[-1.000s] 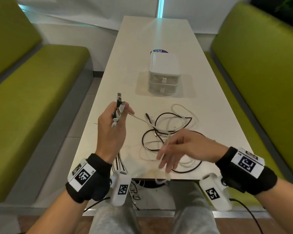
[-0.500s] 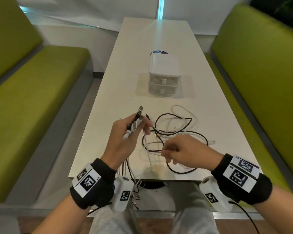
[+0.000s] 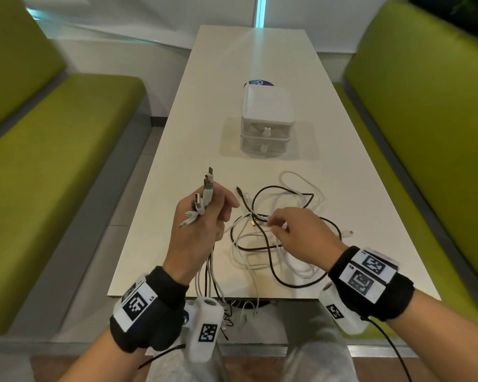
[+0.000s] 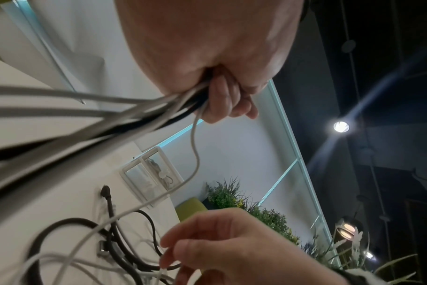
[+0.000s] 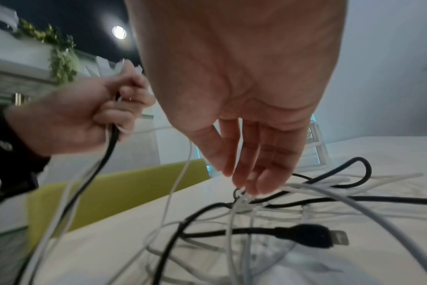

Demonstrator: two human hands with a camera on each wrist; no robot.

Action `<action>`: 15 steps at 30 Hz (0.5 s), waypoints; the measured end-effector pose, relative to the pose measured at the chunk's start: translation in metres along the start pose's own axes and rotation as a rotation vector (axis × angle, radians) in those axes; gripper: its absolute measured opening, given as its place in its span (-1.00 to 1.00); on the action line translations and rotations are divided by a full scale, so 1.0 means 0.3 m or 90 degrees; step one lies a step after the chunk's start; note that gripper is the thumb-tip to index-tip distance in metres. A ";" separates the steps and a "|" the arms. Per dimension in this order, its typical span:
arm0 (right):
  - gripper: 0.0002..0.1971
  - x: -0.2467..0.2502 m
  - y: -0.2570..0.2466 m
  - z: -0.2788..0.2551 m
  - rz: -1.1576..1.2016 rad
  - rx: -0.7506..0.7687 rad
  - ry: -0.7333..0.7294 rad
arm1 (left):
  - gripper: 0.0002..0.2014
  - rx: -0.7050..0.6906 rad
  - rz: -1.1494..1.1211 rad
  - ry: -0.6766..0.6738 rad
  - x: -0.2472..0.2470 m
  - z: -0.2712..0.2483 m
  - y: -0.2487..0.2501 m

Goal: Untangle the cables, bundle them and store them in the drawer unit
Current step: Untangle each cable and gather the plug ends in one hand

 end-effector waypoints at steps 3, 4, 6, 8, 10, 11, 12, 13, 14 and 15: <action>-0.78 -0.020 0.002 0.063 -0.032 -0.001 0.023 | -0.63 0.017 -0.035 0.016 0.006 0.002 0.004; -0.78 -0.024 -0.003 0.086 -0.039 0.002 0.029 | -0.62 0.029 -0.065 0.020 0.008 0.002 0.006; -0.76 -0.030 -0.021 0.137 -0.058 0.004 0.044 | -0.59 0.065 -0.145 0.021 0.012 0.003 0.017; -0.74 -0.037 -0.040 0.187 -0.088 0.002 0.047 | -0.59 0.102 -0.182 0.003 0.014 0.004 0.030; -0.73 -0.051 -0.053 0.232 -0.138 -0.007 0.025 | -0.59 0.121 -0.150 -0.012 0.016 0.011 0.033; -0.74 -0.059 -0.055 0.250 -0.164 -0.013 0.012 | -0.60 0.128 -0.133 -0.011 0.018 0.017 0.030; -0.76 -0.066 -0.056 0.265 -0.180 -0.021 0.003 | -0.61 0.138 -0.122 -0.004 0.019 0.024 0.023; -0.78 -0.070 -0.055 0.278 -0.182 -0.028 -0.002 | -0.62 0.150 -0.119 0.009 0.021 0.029 0.013; -0.81 -0.071 -0.052 0.288 -0.173 -0.038 -0.005 | -0.63 0.159 -0.120 0.022 0.024 0.033 0.004; -0.84 -0.067 -0.050 0.294 -0.159 -0.048 -0.007 | -0.64 0.164 -0.118 0.033 0.026 0.034 -0.005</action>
Point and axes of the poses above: each hand's wrist, its own z-axis towards the middle knuckle, its own x-axis out of the back of the hand, y = z × x, the point moved 1 cm from there along z, towards the middle knuckle, and after that the axes turned 11 degrees about -y, right-handed, at the moved point
